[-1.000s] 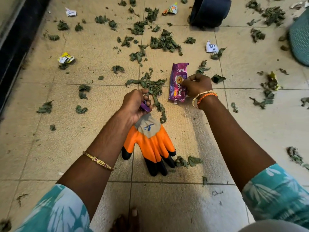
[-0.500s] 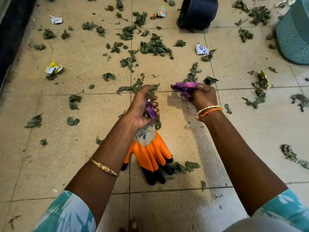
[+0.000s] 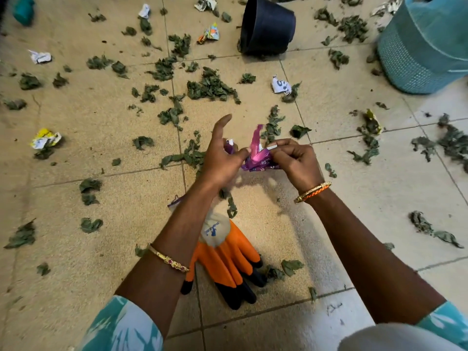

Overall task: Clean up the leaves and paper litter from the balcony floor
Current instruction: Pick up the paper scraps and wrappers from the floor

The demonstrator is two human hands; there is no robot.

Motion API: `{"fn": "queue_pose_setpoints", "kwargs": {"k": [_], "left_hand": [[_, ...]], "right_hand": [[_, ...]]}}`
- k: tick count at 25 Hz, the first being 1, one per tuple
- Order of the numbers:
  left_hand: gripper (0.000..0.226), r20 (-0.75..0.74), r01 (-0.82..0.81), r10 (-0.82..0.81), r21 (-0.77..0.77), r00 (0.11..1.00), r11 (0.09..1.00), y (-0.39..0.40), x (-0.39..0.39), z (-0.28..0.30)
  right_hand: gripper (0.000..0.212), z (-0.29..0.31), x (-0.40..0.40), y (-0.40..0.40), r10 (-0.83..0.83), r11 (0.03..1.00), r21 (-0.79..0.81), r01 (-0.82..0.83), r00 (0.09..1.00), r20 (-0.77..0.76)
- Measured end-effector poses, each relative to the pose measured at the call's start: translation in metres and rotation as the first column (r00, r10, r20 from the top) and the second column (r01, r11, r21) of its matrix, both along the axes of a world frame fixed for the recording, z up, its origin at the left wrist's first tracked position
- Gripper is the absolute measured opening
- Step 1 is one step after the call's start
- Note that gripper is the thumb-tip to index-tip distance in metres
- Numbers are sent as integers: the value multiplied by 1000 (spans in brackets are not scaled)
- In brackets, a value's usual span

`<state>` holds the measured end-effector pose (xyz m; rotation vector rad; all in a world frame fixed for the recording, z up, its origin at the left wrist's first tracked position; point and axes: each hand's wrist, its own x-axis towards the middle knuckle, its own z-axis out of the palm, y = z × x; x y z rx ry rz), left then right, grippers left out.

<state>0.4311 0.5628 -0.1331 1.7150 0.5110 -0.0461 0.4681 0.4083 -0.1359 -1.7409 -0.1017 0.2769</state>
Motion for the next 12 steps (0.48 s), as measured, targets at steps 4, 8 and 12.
{"fn": "queue_pose_setpoints", "kwargs": {"k": [4,8,12], "left_hand": [[22,86,295,-335,308,938,905,4,24,35],[21,29,487,-515,282,857,826,14,63,85],[19,-121,542,-530,105,839,834,8,83,150]], "right_hand": [[14,37,8,-3,12,997,73,-9,999,-41],[8,96,29,-8,-39,998,38,43,996,-83],[22,165,51,-5,-81,997,0,81,996,-37]]}}
